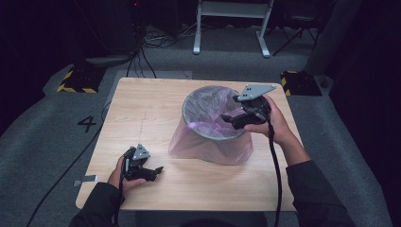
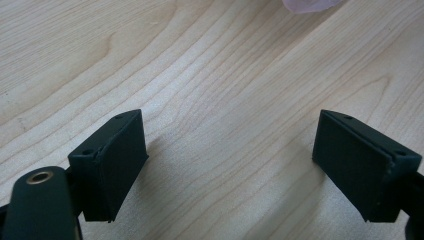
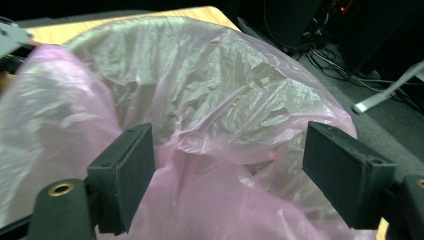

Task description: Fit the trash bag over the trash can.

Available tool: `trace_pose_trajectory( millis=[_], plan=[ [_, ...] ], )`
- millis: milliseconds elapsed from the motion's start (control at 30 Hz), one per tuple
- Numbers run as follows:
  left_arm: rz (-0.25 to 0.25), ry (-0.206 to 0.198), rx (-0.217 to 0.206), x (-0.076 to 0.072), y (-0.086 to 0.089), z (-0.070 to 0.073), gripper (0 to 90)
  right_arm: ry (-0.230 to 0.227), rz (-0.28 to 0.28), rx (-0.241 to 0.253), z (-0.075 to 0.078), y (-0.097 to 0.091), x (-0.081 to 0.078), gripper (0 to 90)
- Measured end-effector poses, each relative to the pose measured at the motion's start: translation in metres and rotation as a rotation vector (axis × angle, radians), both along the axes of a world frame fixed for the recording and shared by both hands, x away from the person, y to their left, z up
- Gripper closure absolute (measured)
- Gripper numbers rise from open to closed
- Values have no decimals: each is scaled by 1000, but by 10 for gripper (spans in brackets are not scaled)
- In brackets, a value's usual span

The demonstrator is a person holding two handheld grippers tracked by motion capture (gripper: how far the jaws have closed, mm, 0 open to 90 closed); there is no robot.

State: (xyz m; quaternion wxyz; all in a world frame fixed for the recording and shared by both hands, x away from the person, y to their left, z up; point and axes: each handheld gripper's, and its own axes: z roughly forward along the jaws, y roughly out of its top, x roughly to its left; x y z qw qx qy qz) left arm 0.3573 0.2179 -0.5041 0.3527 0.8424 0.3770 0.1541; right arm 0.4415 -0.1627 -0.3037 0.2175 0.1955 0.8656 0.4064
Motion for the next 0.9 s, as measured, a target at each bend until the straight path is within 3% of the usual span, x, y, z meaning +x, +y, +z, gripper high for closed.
trace_pose_trajectory(
  millis=[367, 900],
  plan=[
    [0, 0, 0, 0, 0, 0, 138, -31, 26, 21, 2, -20, -24, 203],
    [0, 0, 0, 0, 0, 0, 138, -60, 7, 7, -4, -49, -53, 201]
  ],
)
